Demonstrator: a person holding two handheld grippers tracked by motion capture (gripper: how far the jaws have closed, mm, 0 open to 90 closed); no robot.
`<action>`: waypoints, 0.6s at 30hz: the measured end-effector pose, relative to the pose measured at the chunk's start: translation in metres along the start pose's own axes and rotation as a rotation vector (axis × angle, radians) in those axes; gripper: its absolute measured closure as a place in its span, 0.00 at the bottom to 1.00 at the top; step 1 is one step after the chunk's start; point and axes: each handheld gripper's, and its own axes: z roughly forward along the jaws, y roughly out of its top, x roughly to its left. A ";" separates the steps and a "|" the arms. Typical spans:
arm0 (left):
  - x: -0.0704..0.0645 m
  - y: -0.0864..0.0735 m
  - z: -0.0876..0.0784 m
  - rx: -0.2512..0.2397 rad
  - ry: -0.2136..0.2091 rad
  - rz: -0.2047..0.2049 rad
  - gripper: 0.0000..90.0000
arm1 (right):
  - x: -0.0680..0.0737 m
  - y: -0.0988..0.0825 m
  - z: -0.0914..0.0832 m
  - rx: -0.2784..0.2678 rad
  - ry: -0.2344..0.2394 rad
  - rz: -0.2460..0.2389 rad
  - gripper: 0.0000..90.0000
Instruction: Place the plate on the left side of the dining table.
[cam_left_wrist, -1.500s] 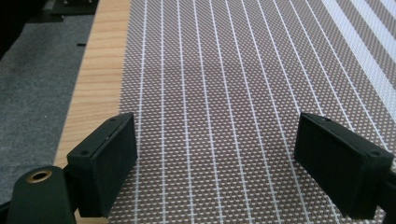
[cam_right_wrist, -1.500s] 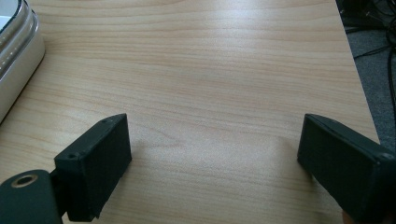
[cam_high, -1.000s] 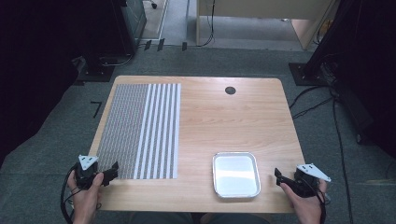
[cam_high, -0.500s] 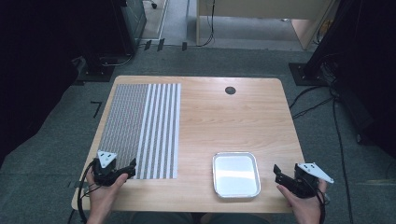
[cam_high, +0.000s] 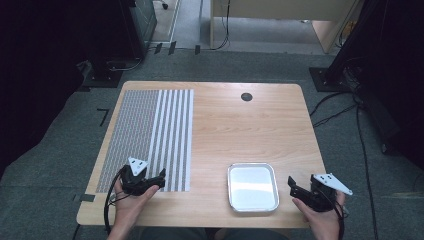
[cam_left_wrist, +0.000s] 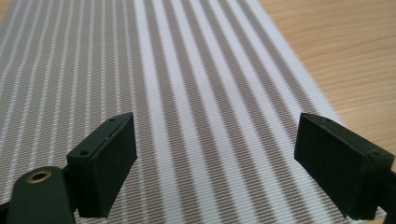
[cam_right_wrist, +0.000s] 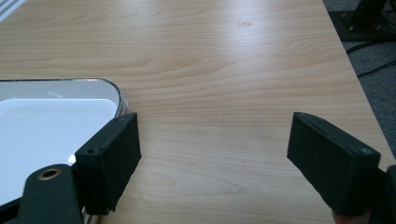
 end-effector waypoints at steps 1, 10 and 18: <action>-0.003 0.002 0.000 -0.003 -0.001 0.003 0.14 | 0.001 0.000 0.000 0.002 0.003 0.002 0.19; -0.035 0.014 0.006 -0.021 -0.051 0.002 0.15 | 0.008 0.001 0.002 0.006 0.031 0.002 0.20; -0.074 0.018 0.014 -0.011 -0.103 0.032 0.16 | 0.016 0.001 0.004 0.004 0.043 0.005 0.24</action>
